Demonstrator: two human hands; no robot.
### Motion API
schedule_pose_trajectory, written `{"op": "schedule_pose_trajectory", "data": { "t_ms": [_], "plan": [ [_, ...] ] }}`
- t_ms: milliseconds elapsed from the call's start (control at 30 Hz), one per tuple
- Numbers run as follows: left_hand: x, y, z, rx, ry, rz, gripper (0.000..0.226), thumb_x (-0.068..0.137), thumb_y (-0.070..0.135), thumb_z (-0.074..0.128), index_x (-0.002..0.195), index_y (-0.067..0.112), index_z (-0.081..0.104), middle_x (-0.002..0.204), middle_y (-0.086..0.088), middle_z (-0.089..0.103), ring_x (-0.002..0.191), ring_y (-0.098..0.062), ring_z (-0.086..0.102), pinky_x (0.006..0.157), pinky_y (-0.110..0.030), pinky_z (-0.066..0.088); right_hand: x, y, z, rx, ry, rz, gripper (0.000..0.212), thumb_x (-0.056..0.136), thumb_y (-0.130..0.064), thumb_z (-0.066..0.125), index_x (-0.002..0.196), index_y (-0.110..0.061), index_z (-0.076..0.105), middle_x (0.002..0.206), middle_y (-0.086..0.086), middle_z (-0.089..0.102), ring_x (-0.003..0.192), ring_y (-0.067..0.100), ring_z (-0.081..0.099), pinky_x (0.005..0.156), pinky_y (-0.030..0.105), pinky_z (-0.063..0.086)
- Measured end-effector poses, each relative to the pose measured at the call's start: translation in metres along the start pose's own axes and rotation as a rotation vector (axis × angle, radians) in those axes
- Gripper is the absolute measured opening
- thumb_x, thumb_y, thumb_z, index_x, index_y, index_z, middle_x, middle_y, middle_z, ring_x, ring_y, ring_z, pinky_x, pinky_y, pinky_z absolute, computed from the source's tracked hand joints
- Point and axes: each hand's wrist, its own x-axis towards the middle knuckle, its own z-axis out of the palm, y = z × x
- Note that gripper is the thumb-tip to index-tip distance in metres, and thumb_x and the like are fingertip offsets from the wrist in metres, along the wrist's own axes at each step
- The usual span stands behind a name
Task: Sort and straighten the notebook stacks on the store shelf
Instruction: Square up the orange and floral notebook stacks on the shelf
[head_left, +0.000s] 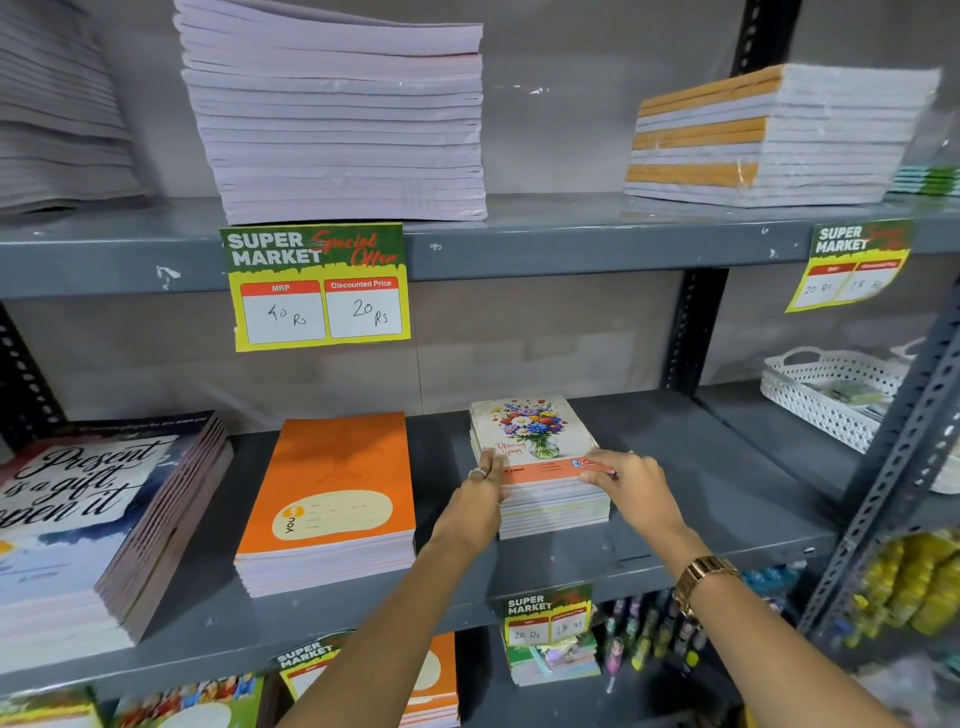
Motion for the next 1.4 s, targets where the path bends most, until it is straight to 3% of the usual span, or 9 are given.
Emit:
{"op": "schedule_pose_trajectory", "data": {
  "t_ms": [600, 767, 900, 1267, 1400],
  "plan": [
    [-0.003, 0.006, 0.0, 0.007, 0.01, -0.021, 0.067, 0.093, -0.002, 0.037, 0.147, 0.017, 0.003, 0.16, -0.004, 0.0, 0.127, -0.027, 0.045, 0.099, -0.037, 0.047, 0.002, 0.006, 0.008, -0.07, -0.006, -0.031, 0.033, 0.092, -0.021, 0.058, 0.123, -0.009, 0.061, 0.136, 0.008, 0.056, 0.123, 0.024, 0.054, 0.105, 0.034, 0.042],
    [-0.004, 0.005, 0.002, 0.053, 0.024, -0.014, 0.068, 0.093, -0.001, 0.038, 0.147, 0.016, 0.002, 0.16, -0.002, -0.002, 0.136, -0.029, 0.035, 0.103, -0.04, 0.045, -0.004, 0.008, 0.01, -0.198, -0.033, -0.053, 0.037, 0.095, -0.029, 0.052, 0.13, -0.017, 0.056, 0.143, -0.001, 0.049, 0.125, 0.022, 0.053, 0.102, 0.04, 0.047],
    [-0.005, 0.005, 0.002, 0.063, 0.017, -0.011, 0.071, 0.092, -0.004, 0.039, 0.148, 0.018, 0.002, 0.16, 0.0, -0.002, 0.141, -0.03, 0.026, 0.106, -0.042, 0.042, -0.005, 0.01, 0.012, -0.29, -0.041, -0.089, 0.036, 0.097, -0.022, 0.049, 0.132, -0.014, 0.053, 0.144, 0.001, 0.047, 0.136, 0.016, 0.041, 0.107, 0.037, 0.043],
    [-0.005, 0.005, 0.002, 0.033, 0.032, -0.014, 0.075, 0.09, -0.006, 0.04, 0.147, 0.019, 0.0, 0.16, 0.002, -0.001, 0.139, -0.028, 0.03, 0.105, -0.04, 0.043, 0.001, 0.009, 0.009, -0.313, -0.048, -0.111, 0.035, 0.097, -0.021, 0.049, 0.131, -0.015, 0.054, 0.143, 0.001, 0.048, 0.133, 0.014, 0.045, 0.11, 0.031, 0.039],
    [-0.007, 0.004, 0.0, 0.028, 0.009, 0.009, 0.068, 0.095, 0.006, 0.04, 0.147, 0.019, -0.001, 0.16, 0.002, -0.001, 0.141, -0.028, 0.024, 0.105, -0.04, 0.043, 0.0, 0.008, 0.009, -0.317, -0.026, -0.087, 0.036, 0.096, -0.026, 0.05, 0.131, -0.018, 0.054, 0.143, -0.004, 0.049, 0.138, 0.011, 0.037, 0.108, 0.031, 0.041]
  ]
}}
